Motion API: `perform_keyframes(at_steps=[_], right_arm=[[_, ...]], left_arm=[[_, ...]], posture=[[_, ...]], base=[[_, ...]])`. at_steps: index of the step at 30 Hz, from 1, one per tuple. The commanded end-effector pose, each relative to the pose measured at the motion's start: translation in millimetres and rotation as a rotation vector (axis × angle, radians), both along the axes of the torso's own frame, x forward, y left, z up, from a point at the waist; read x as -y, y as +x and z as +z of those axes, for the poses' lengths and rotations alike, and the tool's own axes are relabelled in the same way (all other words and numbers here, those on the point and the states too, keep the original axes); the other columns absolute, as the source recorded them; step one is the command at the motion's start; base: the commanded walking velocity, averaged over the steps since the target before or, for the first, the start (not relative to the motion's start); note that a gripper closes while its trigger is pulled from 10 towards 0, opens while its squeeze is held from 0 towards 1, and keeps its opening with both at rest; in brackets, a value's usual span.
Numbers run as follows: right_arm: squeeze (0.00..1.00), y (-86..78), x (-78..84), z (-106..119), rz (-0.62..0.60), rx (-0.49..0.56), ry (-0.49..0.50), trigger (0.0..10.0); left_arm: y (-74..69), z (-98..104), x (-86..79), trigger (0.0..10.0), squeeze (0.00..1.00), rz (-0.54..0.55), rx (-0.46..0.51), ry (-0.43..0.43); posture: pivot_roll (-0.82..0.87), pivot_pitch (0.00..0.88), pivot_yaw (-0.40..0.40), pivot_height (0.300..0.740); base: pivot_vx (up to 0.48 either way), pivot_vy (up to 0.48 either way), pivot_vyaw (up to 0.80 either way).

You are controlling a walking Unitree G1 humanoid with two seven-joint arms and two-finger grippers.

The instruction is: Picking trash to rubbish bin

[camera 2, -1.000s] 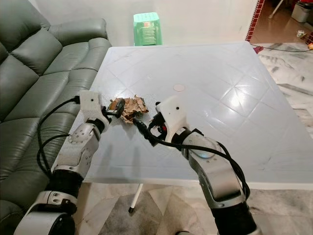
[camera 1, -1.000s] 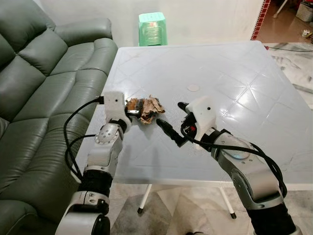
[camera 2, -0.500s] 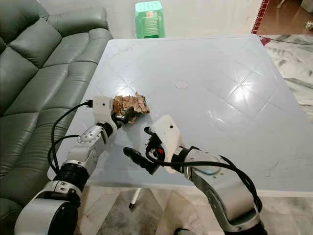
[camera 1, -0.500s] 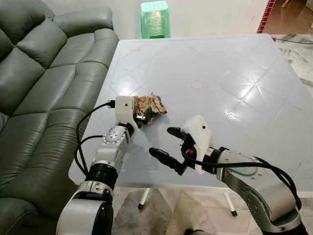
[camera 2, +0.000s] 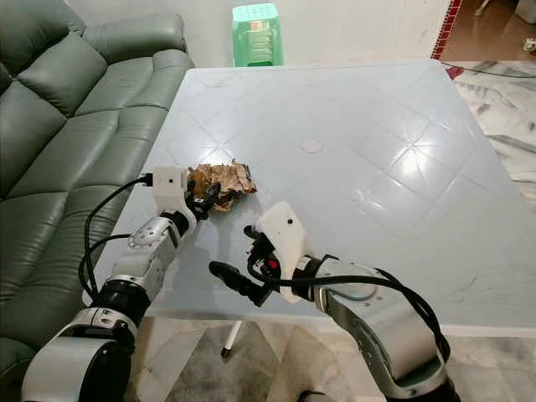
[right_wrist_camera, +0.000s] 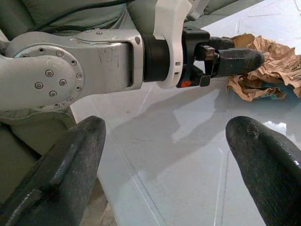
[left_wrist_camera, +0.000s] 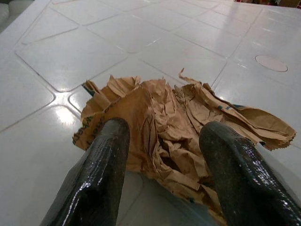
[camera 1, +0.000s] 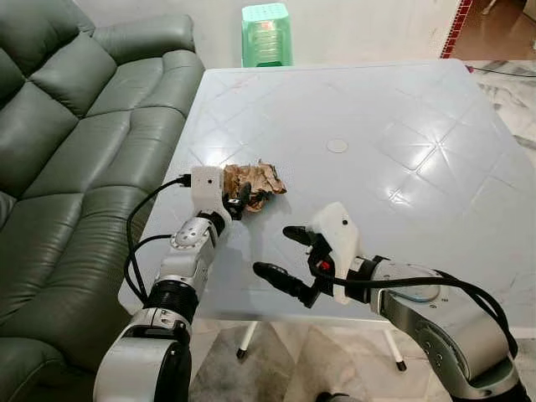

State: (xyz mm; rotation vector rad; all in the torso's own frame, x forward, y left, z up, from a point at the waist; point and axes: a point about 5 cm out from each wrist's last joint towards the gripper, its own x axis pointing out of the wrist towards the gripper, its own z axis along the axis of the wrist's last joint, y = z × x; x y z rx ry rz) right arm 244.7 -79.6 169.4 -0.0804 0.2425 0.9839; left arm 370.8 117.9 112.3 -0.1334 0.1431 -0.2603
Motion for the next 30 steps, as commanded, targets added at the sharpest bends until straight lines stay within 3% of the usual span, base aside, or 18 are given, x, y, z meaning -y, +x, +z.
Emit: perform_keyframes(at_steps=[1, 14, 18, 25, 30], right_arm=[[0.0, -3.1, -5.2, 4.6, 0.039, 0.013, 0.005, 10.0], [0.0, -3.1, -8.2, 2.9, 0.048, 0.01, 0.006, 10.0], [0.0, -2.0, -9.3, 2.6, 0.048, 0.01, 0.01, 10.0], [0.0, 0.3, -11.7, 1.6, 0.049, 0.013, 0.014, 10.0], [0.0, 4.6, -11.8, 2.1, 0.035, 0.029, 0.016, 10.0]], left_arm=[[4.9, 9.3, 1.1, 0.0, 0.0, -0.007, 0.032, 0.005], [4.4, 12.6, 1.0, 0.0, 0.0, 0.005, 0.083, 0.019], [2.9, 24.3, -1.1, 0.0, 0.0, 0.036, 0.199, 0.046], [-2.2, 35.5, -3.5, 0.0, 0.0, 0.072, 0.311, 0.044], [-8.4, 56.5, -11.9, 0.0, 0.0, 0.139, 0.449, 0.073]], posture=[[-0.16, 0.102, 0.057, 0.74], [-0.15, 0.099, 0.059, 0.74], [-0.13, 0.096, 0.061, 0.74], [-0.12, 0.088, 0.057, 0.74], [-0.11, 0.08, 0.057, 0.74]], base=[[0.0, 0.0, 0.0], [0.0, 0.0, 0.0], [0.0, 0.0, 0.0], [0.0, 0.0, 0.0], [0.0, 0.0, 0.0]])
